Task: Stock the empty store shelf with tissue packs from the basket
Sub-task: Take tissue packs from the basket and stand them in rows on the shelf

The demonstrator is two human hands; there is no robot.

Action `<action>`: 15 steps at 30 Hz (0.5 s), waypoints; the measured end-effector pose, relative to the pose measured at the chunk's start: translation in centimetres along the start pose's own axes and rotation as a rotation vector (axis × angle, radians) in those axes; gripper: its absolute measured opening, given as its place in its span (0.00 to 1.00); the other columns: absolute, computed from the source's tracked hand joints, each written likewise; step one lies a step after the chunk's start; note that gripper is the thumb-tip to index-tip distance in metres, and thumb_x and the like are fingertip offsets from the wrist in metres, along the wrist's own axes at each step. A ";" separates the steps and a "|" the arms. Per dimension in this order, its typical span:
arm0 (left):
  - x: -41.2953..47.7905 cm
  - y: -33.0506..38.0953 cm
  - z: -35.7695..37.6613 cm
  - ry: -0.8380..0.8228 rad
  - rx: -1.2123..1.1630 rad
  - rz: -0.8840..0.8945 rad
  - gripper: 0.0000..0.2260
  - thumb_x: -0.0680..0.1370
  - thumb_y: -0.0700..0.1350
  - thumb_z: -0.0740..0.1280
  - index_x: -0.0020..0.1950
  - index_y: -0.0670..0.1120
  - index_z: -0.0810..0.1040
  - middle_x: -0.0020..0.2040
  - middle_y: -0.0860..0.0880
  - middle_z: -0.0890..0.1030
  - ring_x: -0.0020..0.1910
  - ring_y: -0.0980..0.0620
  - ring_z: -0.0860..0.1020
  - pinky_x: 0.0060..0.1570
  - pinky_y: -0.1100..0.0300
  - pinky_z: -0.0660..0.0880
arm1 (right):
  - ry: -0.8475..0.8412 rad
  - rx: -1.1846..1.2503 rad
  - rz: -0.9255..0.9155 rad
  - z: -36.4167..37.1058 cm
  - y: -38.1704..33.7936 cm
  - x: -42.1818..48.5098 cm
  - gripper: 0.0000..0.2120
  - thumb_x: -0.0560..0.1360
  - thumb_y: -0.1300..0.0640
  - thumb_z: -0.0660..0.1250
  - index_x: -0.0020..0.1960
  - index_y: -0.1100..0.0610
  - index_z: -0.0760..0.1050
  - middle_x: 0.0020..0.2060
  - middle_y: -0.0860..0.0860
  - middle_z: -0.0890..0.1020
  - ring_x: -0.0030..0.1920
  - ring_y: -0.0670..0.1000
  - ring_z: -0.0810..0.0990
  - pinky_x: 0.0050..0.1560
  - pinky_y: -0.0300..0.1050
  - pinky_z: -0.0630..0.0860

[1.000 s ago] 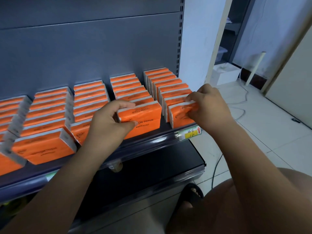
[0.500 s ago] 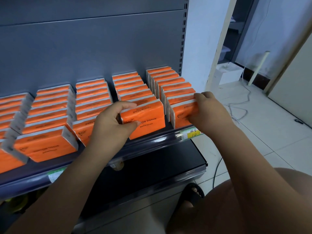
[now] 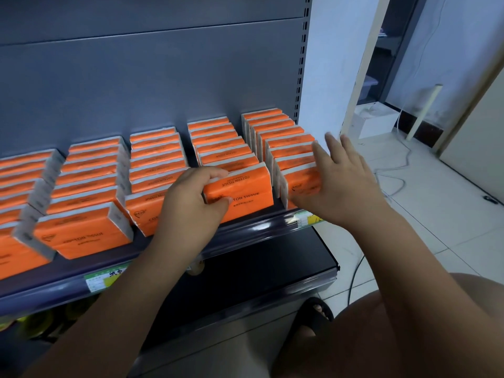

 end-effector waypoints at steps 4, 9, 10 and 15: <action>-0.1 0.4 0.1 0.041 0.093 0.081 0.19 0.75 0.38 0.77 0.64 0.52 0.82 0.60 0.55 0.76 0.55 0.69 0.72 0.53 0.76 0.70 | 0.234 0.252 -0.232 -2.8 -5.1 -1.4 0.34 0.73 0.33 0.65 0.72 0.53 0.74 0.71 0.53 0.76 0.74 0.58 0.68 0.73 0.54 0.65; -0.2 0.9 1.1 0.044 0.303 0.228 0.18 0.71 0.34 0.78 0.60 0.44 0.84 0.57 0.49 0.78 0.59 0.53 0.73 0.59 0.68 0.67 | 0.245 0.160 -0.384 0.1 -8.4 -1.5 0.23 0.68 0.52 0.73 0.63 0.53 0.82 0.54 0.52 0.84 0.55 0.60 0.79 0.55 0.56 0.76; -0.2 1.1 1.3 0.051 0.370 0.266 0.18 0.70 0.35 0.79 0.59 0.43 0.85 0.56 0.47 0.79 0.59 0.48 0.74 0.59 0.64 0.66 | 0.250 0.151 -0.370 0.4 -8.3 -1.3 0.21 0.66 0.55 0.74 0.60 0.53 0.83 0.52 0.53 0.84 0.54 0.61 0.79 0.53 0.56 0.77; 0.3 1.8 2.0 0.036 0.514 0.342 0.16 0.69 0.37 0.80 0.56 0.42 0.84 0.53 0.45 0.81 0.54 0.41 0.76 0.54 0.48 0.76 | 0.242 0.149 -0.309 0.9 -8.0 0.0 0.20 0.63 0.62 0.74 0.55 0.56 0.84 0.48 0.54 0.82 0.51 0.62 0.77 0.49 0.58 0.77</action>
Point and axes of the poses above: each hand's wrist, its own x-axis towards the middle knuckle, its own z-axis out of the palm, y = z × x, the point moved 9 cm from there along x, towards the middle knuckle
